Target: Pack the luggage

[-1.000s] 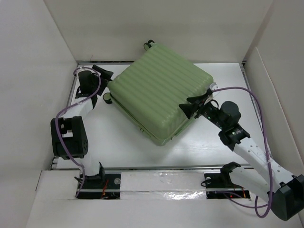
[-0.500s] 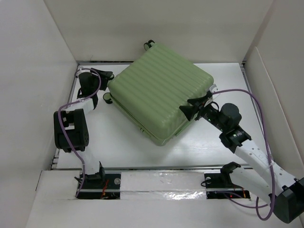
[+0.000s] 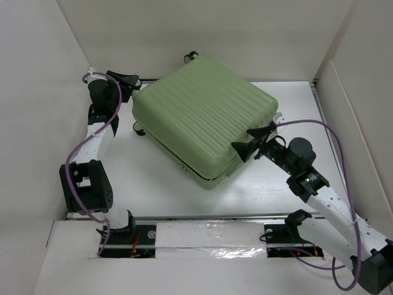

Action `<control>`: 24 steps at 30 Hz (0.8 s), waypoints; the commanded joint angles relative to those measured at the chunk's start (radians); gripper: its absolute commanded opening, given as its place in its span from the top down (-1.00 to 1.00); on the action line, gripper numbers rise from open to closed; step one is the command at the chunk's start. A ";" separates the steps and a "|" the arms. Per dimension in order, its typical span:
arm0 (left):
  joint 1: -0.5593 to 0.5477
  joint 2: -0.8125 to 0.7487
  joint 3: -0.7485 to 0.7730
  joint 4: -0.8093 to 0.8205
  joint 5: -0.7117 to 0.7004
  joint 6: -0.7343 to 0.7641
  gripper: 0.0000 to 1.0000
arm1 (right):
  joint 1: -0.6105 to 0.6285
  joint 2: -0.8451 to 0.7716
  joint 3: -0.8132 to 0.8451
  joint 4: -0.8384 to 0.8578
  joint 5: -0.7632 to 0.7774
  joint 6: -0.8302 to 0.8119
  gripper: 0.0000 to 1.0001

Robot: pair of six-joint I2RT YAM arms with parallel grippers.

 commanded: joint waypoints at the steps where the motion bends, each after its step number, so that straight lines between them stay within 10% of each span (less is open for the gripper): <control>1: -0.026 -0.113 0.011 0.083 0.112 0.041 1.00 | 0.041 -0.025 0.004 -0.093 0.017 -0.013 -0.80; 3: -0.026 -0.134 -0.032 0.092 0.108 0.030 1.00 | 0.042 -0.068 -0.010 -0.127 0.037 -0.016 -0.65; 7: -0.026 -0.140 -0.134 0.091 0.055 0.050 1.00 | 0.077 -0.175 -0.057 -0.244 0.102 0.015 0.69; 10: -0.026 -0.096 -0.130 0.063 0.019 0.073 1.00 | 0.111 -0.267 -0.112 -0.296 0.142 0.060 0.98; 12: -0.026 -0.070 -0.130 0.068 0.005 0.079 0.97 | 0.137 -0.310 -0.143 -0.307 0.152 0.085 0.97; 18: -0.017 -0.024 -0.061 0.013 -0.037 0.128 0.63 | 0.221 -0.372 -0.243 -0.321 0.138 0.128 0.05; 24: -0.017 -0.028 -0.018 -0.020 -0.057 0.165 -0.35 | 0.359 -0.226 -0.284 -0.184 0.170 0.153 -0.02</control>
